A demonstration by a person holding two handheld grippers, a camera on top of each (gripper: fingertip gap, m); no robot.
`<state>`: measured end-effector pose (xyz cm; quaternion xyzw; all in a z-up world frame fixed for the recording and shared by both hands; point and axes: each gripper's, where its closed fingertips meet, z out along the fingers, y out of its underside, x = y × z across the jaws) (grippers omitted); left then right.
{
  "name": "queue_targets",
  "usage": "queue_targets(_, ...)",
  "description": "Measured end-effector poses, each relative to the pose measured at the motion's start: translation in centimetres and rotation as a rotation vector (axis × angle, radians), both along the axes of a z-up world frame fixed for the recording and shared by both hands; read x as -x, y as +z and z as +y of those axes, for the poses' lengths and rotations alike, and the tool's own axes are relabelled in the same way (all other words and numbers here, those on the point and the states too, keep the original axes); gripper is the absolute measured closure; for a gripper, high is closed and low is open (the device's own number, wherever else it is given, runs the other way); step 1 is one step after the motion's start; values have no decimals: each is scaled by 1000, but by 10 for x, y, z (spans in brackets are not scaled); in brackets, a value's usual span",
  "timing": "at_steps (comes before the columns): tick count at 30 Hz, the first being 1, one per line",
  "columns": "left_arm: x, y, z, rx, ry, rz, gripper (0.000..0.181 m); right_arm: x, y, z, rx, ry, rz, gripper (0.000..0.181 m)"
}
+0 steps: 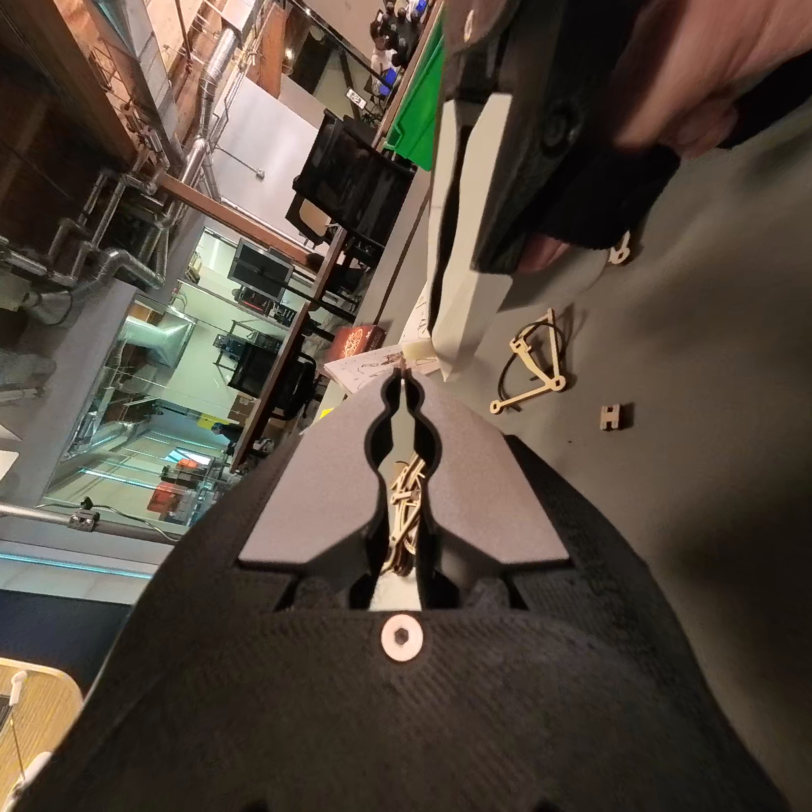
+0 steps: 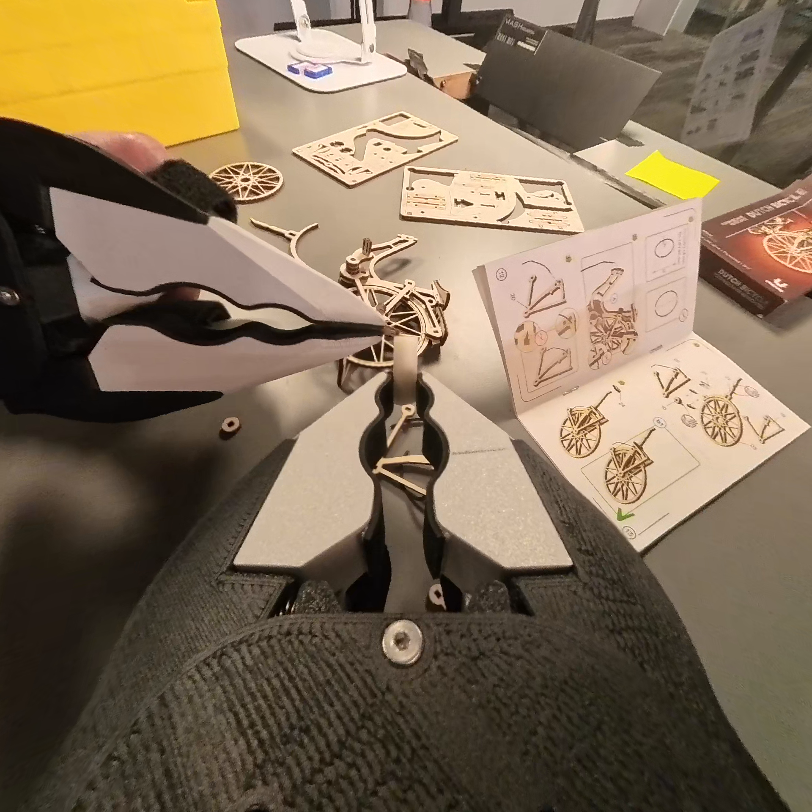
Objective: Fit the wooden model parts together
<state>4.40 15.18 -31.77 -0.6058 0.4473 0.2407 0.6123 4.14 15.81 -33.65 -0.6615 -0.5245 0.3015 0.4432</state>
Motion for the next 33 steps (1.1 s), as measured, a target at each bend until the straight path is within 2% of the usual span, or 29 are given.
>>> queue_targets(33, -3, 1, 1, -5, 6, 46, 181, -1, -5, -1, 78, 7, 12, 174)
